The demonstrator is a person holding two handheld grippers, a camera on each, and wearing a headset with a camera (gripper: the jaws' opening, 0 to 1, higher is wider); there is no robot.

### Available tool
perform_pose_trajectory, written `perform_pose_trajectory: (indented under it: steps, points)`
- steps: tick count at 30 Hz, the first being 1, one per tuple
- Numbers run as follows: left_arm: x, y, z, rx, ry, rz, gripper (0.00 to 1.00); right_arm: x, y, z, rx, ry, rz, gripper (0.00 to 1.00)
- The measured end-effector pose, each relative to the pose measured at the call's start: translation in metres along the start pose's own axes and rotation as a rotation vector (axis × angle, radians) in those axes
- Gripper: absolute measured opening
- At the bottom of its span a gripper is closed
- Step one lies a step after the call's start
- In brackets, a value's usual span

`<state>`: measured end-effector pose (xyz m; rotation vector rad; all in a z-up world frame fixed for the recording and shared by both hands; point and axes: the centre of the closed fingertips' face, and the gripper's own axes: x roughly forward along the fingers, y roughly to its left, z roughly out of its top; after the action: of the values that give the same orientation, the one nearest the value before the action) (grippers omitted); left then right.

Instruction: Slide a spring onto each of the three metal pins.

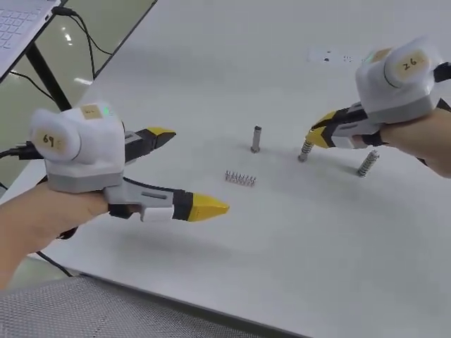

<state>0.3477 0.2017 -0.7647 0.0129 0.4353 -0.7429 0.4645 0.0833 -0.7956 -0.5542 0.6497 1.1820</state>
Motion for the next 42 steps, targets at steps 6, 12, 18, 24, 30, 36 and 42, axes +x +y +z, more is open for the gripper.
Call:
perform_pose_trajectory:
  steps: [6, 12, 18, 24, 30, 36, 42]
  points:
    - [-0.001, 0.0, 0.0, -0.004, -0.001, 0.002, 0.98, 0.005, 0.001, -0.006, 0.007, 0.026, -0.002, 0.07]
    - [-0.002, 0.001, -0.001, -0.005, -0.001, 0.004, 0.98, 0.007, 0.0, -0.013, 0.002, 0.056, -0.004, 0.08]
    - [-0.003, 0.002, -0.002, -0.011, -0.003, 0.008, 0.98, 0.007, -0.001, -0.019, 0.009, 0.073, -0.006, 0.08]
    - [-0.002, 0.0, -0.002, -0.01, 0.0, 0.003, 0.98, 0.009, -0.002, -0.016, 0.025, 0.06, -0.004, 0.08]
    - [-0.002, 0.0, -0.001, -0.011, -0.001, 0.002, 0.98, 0.01, -0.001, -0.017, 0.034, 0.056, 0.007, 0.08]
    - [-0.002, 0.0, -0.001, -0.011, -0.001, 0.001, 0.98, 0.01, -0.001, -0.017, 0.043, 0.056, 0.01, 0.08]
    - [-0.002, 0.0, -0.001, -0.009, -0.001, 0.002, 0.98, 0.008, -0.004, -0.017, 0.06, 0.048, 0.001, 0.14]
